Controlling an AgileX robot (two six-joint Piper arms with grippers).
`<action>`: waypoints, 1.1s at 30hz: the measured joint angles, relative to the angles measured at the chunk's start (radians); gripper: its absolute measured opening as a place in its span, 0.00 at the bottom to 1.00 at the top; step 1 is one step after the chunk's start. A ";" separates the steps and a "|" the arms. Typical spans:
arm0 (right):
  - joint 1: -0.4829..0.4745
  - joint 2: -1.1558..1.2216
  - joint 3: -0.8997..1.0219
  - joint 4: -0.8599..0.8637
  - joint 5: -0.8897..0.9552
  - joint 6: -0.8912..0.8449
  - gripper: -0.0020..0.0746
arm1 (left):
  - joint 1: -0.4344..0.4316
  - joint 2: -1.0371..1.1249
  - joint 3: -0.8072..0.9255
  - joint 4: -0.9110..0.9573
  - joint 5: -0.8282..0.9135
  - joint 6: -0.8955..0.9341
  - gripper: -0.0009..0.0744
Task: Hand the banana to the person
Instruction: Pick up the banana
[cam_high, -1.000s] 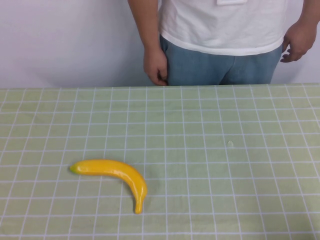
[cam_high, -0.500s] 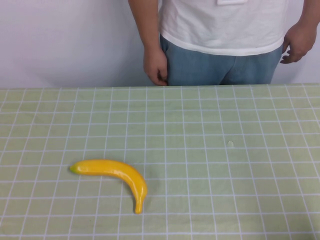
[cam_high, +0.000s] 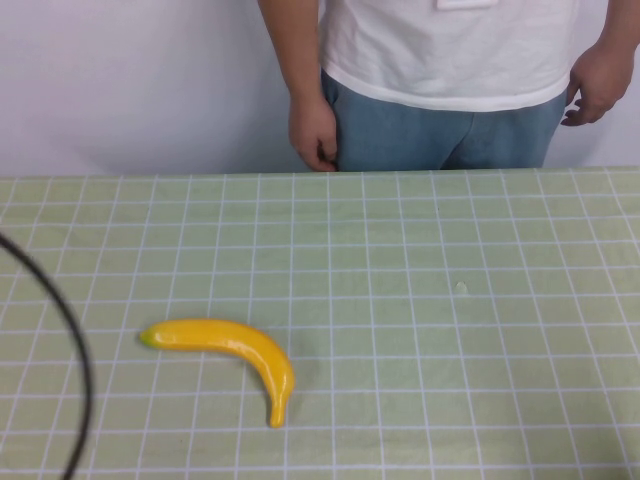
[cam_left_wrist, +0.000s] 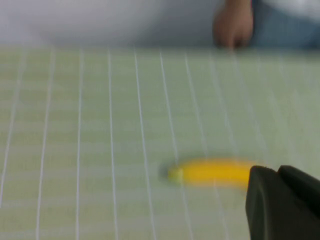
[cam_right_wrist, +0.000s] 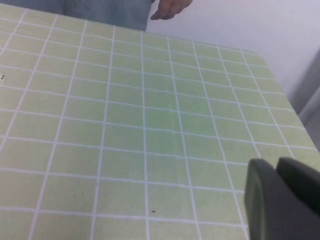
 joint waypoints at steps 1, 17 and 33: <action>0.000 0.000 0.000 0.000 0.000 0.000 0.02 | 0.000 0.034 -0.016 -0.002 0.044 0.042 0.01; 0.000 0.000 0.000 0.000 0.000 0.000 0.02 | -0.101 0.577 -0.252 -0.096 0.209 0.698 0.36; 0.000 0.000 0.000 0.000 0.000 0.000 0.02 | -0.373 0.963 -0.254 0.268 -0.068 0.740 0.51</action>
